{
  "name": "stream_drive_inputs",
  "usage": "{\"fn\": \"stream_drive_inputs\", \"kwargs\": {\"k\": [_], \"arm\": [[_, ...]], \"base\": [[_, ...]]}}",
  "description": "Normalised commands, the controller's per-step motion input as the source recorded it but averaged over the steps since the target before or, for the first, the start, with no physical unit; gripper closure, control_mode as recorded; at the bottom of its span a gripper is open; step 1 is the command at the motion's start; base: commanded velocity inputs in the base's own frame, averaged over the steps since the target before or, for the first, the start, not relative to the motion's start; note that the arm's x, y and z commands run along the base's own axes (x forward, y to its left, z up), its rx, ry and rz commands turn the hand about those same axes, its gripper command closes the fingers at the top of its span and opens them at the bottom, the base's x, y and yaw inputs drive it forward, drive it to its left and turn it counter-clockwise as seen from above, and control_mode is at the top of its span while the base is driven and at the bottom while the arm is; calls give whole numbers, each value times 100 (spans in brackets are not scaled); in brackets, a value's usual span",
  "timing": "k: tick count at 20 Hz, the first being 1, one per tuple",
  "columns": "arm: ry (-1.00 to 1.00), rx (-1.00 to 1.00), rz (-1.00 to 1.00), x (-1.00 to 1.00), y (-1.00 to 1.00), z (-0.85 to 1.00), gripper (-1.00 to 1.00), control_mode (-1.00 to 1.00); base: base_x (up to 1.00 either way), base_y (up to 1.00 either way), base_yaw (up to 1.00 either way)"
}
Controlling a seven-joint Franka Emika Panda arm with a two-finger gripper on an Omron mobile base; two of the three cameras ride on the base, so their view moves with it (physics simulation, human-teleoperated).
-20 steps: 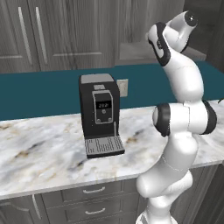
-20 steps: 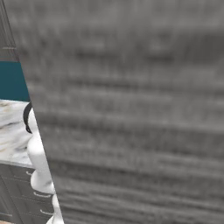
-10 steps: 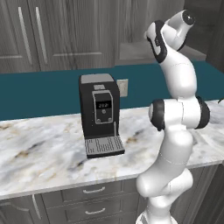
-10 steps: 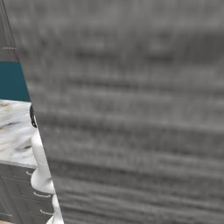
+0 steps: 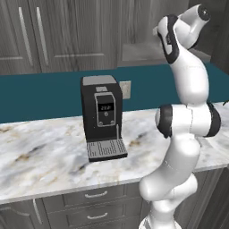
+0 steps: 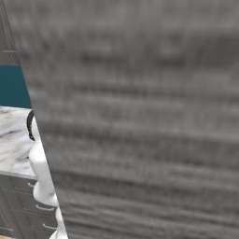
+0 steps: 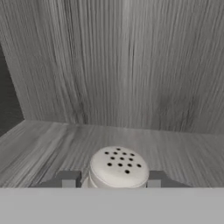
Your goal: Retrieve the shaker from the cabinet and place it next the steak on a plate on the dining table.
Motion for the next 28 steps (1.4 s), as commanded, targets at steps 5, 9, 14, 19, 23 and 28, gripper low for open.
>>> {"fn": "stream_drive_inputs", "kwargs": {"k": [5, 9, 14, 19, 23, 28], "arm": [[-34, 0, 0, -100, 22, 0, 100, -100], [-42, -4, 0, -100, 34, 2, 100, -100], [-37, -4, 0, -100, 43, 2, 100, -100], [7, -14, 1, -100, 25, 19, 100, -100], [30, -5, 0, -100, 11, 31, 100, -100], [25, 3, 0, -82, 6, 7, 100, -100]], "base": [[0, 0, 0], [0, 0, 0], [0, 0, 0], [0, 0, 0], [0, 0, 0], [0, 0, 0]]}}
